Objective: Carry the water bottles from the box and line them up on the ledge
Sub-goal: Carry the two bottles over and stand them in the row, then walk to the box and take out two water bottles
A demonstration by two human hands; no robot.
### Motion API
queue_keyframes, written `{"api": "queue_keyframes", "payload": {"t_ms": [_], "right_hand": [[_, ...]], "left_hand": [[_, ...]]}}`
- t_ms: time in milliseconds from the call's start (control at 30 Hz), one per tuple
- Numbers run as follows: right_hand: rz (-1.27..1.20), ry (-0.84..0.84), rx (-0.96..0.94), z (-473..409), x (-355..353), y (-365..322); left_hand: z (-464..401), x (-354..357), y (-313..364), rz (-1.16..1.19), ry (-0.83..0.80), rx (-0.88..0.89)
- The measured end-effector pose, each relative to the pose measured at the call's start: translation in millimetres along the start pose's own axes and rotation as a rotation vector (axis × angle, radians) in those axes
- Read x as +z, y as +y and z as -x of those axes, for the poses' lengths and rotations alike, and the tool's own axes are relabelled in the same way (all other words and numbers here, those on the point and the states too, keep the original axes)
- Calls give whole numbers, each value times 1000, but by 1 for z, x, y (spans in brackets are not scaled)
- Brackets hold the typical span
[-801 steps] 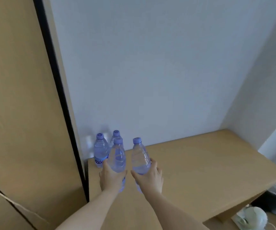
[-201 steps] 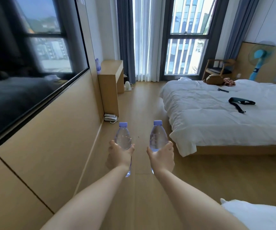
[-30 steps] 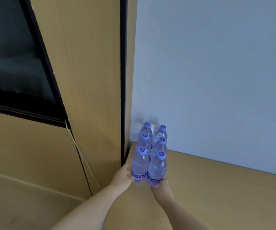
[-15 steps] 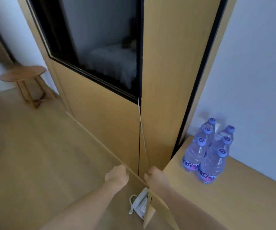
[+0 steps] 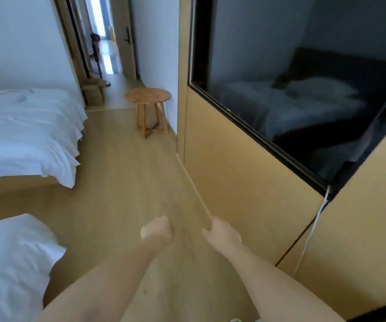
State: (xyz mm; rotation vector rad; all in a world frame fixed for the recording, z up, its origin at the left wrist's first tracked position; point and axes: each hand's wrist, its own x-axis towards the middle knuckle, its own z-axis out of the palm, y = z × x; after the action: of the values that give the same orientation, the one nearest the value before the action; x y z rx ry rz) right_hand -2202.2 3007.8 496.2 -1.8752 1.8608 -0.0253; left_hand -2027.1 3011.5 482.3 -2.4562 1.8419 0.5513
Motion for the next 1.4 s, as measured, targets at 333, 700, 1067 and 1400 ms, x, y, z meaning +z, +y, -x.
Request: {"api": "queue_keyframes", "payload": {"t_ms": [333,700,1067,1400], "right_hand": [[100,-62,-147,-137,7,-176],[111,-193,-216,-343,27,-291],[201,-180,-254,-566,-38,-397],[267,-212,-270,-763,-33,-542]], "left_hand": [[-122,-74,-134,35,35,-195],[-315,-118,-190,55,-9,-316],[-539,-196,-217,150,-26,-422],[-772,-263,-305,179,10,-409]]}}
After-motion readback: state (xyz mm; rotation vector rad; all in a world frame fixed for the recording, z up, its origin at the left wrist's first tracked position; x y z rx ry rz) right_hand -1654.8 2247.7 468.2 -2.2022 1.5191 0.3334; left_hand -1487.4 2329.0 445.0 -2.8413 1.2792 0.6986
